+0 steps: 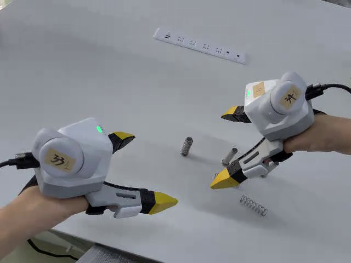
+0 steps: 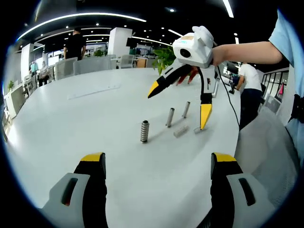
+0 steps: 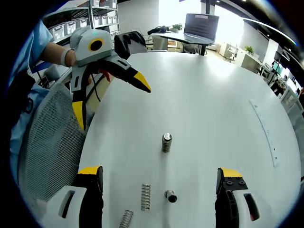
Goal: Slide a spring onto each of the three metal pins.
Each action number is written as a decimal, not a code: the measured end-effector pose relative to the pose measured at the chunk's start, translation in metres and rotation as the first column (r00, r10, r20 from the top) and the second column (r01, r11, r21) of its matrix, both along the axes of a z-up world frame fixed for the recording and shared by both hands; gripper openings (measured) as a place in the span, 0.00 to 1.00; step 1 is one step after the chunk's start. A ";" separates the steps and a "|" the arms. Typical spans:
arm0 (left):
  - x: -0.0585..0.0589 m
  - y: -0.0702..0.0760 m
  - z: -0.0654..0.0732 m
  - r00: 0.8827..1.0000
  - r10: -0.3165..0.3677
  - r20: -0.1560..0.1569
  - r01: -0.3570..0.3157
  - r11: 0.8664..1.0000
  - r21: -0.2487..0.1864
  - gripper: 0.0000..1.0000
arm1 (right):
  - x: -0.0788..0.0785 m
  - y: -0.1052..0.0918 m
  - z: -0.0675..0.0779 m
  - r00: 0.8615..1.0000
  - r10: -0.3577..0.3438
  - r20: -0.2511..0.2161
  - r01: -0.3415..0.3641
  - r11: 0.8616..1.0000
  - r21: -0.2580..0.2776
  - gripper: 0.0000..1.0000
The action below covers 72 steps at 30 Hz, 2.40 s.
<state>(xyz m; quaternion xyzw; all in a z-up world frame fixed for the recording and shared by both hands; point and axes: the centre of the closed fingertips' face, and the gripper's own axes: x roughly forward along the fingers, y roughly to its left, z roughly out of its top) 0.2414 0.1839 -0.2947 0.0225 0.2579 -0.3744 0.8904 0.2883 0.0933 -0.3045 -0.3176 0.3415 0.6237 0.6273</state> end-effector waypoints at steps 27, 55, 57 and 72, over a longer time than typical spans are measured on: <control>0.009 -0.034 0.007 0.996 -0.093 0.004 0.093 0.996 -0.004 0.89 | -0.023 -0.090 0.009 0.965 -0.262 0.000 0.261 0.961 0.087 0.99; 0.020 -0.062 0.005 0.980 -0.197 0.010 0.197 0.980 0.024 0.87 | -0.037 -0.144 0.007 0.889 -0.457 -0.010 0.454 0.880 0.141 0.99; 0.020 -0.067 0.004 0.978 -0.208 0.015 0.207 0.978 0.028 0.86 | -0.038 -0.145 0.008 0.887 -0.462 -0.010 0.458 0.876 0.151 0.99; 0.030 -0.108 -0.012 0.937 -0.347 0.037 0.342 0.934 0.105 0.61 | -0.044 -0.164 0.002 0.852 -0.522 -0.036 0.520 0.838 0.167 0.99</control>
